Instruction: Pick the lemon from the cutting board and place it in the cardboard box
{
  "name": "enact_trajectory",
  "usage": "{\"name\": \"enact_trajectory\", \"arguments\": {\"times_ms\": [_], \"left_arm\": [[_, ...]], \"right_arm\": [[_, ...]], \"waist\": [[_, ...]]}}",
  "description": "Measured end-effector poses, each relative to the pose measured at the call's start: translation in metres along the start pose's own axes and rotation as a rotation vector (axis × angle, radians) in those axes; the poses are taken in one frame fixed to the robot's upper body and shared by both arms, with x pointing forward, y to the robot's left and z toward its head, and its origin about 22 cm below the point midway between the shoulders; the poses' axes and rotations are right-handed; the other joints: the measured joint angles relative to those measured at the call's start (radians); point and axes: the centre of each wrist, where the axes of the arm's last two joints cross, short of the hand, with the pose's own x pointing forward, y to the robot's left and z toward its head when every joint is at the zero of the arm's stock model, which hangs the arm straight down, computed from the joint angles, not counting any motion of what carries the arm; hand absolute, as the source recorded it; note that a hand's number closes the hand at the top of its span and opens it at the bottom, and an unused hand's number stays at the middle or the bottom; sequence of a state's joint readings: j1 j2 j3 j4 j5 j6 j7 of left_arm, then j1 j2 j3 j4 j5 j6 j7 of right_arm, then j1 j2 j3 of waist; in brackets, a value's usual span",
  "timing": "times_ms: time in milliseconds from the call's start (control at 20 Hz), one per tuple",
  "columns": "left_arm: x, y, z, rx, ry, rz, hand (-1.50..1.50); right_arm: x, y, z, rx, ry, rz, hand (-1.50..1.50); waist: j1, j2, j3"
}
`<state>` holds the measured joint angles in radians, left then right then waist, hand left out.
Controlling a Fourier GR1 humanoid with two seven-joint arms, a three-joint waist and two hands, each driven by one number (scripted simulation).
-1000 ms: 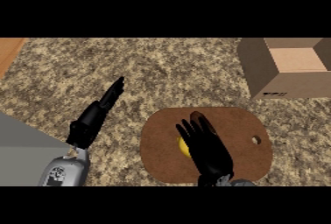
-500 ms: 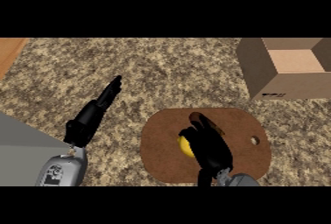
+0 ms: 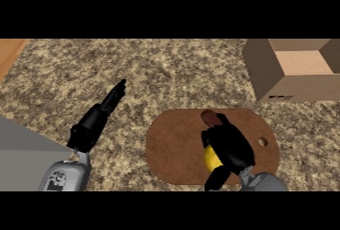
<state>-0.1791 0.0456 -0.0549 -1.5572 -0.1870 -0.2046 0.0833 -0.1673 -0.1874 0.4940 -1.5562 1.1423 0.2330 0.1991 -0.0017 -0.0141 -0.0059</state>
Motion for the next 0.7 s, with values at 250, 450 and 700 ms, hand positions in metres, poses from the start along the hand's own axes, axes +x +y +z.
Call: {"name": "enact_trajectory", "arguments": {"times_ms": [250,450,700], "left_arm": [[0.0,0.005,0.004,0.006,0.001,0.004,0.0],[-0.001,0.006,0.004,0.004,0.002,0.008,0.0],[-0.006,0.009,0.007,0.01,0.002,0.003,0.0]], "right_arm": [[-0.115,-0.026,0.026,-0.063,0.051,0.012,1.5],[-0.175,-0.048,0.054,-0.179,0.072,0.043,1.5],[-0.204,-0.079,0.087,-0.3,0.055,0.026,1.5]], "waist": [[-0.005,0.01,0.005],[-0.007,0.013,0.006],[-0.009,0.012,0.006]]}}
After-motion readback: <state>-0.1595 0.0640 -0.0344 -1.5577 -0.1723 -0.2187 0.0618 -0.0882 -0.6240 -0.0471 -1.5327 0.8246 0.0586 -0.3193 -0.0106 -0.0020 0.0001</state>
